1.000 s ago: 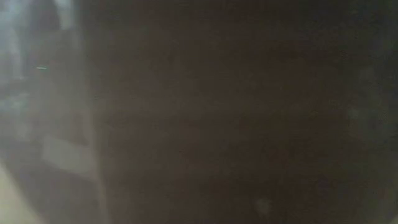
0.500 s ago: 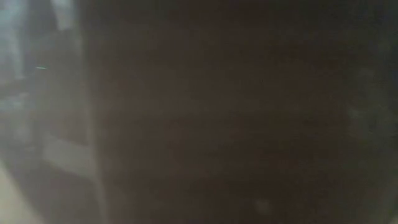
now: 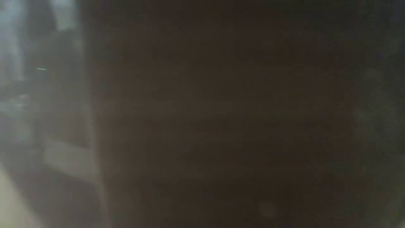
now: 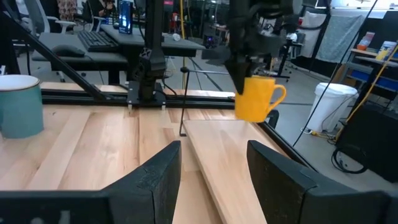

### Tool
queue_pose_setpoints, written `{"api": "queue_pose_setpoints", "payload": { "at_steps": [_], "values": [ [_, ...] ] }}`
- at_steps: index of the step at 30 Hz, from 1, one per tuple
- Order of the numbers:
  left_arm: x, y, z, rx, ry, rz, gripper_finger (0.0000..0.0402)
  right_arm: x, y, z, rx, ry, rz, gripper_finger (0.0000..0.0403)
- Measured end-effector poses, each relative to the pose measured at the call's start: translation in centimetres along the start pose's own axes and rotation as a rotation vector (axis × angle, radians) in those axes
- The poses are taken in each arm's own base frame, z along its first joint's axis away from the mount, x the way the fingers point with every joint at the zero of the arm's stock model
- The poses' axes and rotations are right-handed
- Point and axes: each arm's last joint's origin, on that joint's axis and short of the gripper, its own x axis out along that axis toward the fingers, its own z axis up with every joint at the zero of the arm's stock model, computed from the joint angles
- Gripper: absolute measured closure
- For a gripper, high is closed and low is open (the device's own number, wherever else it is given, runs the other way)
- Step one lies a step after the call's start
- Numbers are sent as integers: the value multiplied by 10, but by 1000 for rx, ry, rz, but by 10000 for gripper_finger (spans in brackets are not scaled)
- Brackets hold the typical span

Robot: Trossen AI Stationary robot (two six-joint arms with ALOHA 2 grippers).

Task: Place coffee mugs
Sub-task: Put the yellow mug on the shelf

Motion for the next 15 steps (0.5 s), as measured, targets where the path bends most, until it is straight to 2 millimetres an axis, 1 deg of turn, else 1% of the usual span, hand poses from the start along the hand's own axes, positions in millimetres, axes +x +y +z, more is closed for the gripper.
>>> {"api": "queue_pose_setpoints", "payload": {
  "at_steps": [4, 7, 15],
  "values": [
    [11, -2, -3, -23, 55, 3, 376, 0, 0, 0, -1, -2, 2, 213],
    [12, -4, -1, -33, 53, 21, 376, 0, 0, 1, -2, -7, 2, 213],
    [13, -1, -1, -33, 55, 32, 376, 2, -2, 2, -7, -23, 25, 213]
  ]
}}
